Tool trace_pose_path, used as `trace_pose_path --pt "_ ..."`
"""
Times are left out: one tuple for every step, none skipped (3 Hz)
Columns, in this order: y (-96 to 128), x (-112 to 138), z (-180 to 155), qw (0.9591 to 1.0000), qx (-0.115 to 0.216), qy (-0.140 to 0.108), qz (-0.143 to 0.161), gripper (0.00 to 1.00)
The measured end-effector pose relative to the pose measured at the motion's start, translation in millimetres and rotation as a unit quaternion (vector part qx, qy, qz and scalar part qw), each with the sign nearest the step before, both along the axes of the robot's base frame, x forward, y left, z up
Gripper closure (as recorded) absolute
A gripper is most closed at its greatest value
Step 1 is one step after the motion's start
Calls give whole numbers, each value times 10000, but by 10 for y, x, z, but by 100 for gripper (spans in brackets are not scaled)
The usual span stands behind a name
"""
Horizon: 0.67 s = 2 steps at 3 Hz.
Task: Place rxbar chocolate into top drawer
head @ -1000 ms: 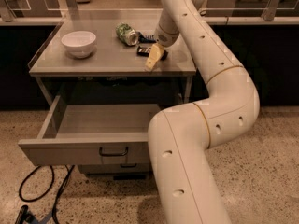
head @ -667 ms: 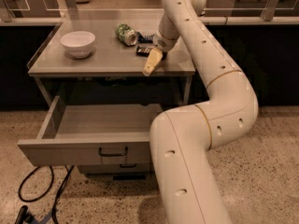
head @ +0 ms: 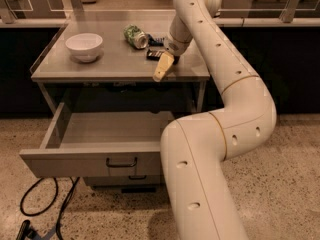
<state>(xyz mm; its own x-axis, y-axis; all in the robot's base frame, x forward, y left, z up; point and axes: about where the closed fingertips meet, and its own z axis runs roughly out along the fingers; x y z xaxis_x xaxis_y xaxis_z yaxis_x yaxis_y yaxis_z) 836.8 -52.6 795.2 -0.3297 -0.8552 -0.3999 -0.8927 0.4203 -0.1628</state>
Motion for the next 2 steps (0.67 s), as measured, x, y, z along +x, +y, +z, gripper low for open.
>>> trace_pose_path --pt "0 0 0 10000 0 0 0 42" --pt "2 -34 47 10000 0 2 0 65"
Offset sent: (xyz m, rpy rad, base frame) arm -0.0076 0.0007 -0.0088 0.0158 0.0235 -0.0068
